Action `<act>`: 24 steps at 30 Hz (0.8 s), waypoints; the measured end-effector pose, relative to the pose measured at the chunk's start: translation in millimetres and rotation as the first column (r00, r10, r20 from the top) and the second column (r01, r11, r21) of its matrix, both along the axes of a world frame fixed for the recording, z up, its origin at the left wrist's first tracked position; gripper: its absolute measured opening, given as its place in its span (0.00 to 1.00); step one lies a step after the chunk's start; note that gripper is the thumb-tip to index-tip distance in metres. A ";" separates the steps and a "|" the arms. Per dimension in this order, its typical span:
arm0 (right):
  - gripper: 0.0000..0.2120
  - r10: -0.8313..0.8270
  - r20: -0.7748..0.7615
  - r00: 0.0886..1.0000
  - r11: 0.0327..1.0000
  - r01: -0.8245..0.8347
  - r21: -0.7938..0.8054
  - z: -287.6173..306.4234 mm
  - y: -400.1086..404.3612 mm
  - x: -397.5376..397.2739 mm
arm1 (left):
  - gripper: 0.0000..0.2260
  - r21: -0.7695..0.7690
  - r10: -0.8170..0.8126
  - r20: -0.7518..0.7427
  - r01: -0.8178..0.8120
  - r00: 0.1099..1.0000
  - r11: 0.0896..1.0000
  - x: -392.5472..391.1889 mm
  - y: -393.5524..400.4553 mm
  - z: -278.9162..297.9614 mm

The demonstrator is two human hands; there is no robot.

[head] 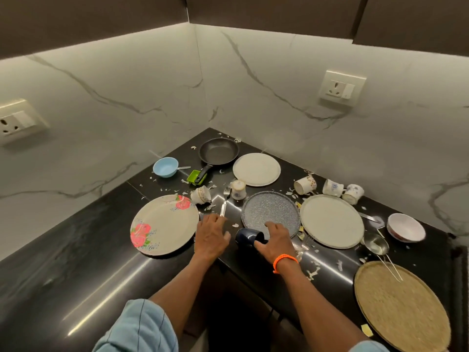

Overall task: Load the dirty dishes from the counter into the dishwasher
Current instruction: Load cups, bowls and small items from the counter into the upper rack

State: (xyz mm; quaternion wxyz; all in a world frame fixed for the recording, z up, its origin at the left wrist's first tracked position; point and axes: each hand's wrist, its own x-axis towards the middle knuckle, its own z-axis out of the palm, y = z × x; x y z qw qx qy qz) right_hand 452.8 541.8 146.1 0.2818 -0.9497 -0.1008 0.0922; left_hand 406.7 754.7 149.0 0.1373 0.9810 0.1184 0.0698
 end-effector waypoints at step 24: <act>0.38 -0.068 -0.271 0.960 0.985 0.021 -0.172 -5.1 119.3 -15.6 | 0.39 -0.157 -0.157 -0.174 0.130 0.972 0.979 7.3 76.3 -27.1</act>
